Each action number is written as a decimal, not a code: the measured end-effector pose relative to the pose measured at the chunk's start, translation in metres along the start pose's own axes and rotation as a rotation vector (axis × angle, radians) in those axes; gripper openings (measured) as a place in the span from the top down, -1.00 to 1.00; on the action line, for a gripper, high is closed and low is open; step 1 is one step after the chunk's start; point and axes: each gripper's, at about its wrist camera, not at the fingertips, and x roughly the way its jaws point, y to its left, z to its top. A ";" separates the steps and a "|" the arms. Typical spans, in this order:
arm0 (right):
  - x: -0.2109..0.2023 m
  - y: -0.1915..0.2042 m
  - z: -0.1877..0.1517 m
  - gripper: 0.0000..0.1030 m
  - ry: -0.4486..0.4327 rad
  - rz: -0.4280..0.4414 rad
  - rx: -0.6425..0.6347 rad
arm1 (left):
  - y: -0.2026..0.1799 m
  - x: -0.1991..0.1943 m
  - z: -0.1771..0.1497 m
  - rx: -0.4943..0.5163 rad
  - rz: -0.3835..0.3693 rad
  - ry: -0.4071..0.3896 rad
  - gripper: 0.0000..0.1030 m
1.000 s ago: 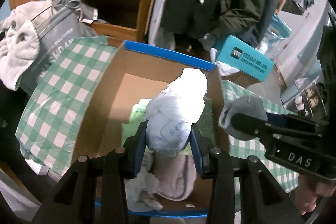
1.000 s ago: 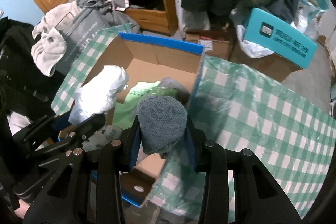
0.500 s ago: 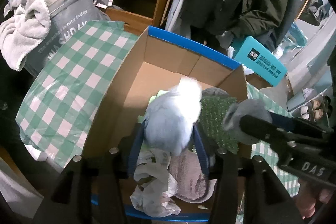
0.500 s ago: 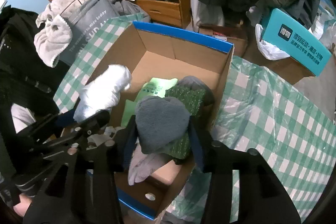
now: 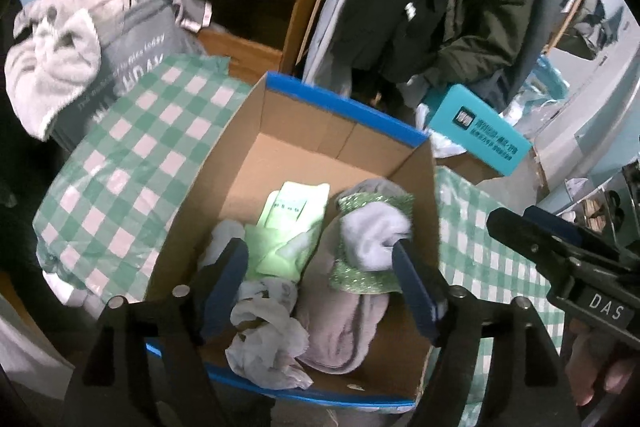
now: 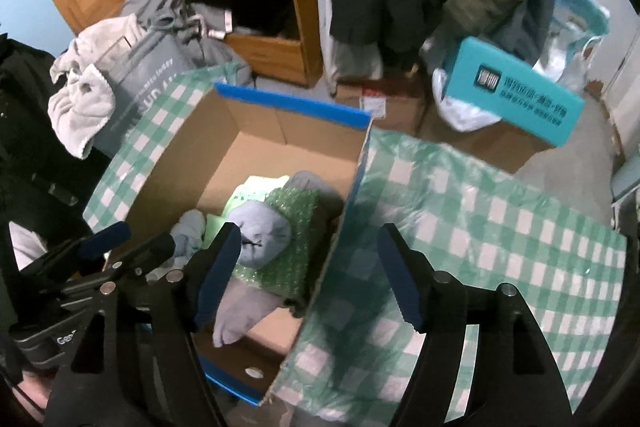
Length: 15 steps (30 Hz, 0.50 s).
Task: Organize soft objects
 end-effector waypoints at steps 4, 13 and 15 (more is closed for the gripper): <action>-0.021 -0.004 -0.004 -0.39 -0.053 -0.030 -0.004 | -0.013 -0.017 -0.002 0.035 -0.011 -0.046 -0.55; -0.054 -0.022 -0.016 -0.39 -0.112 -0.008 0.046 | -0.030 -0.048 -0.007 0.085 0.020 -0.133 -0.67; -0.059 -0.025 -0.019 -0.39 -0.125 -0.007 0.054 | -0.034 -0.053 -0.009 0.101 0.025 -0.145 -0.68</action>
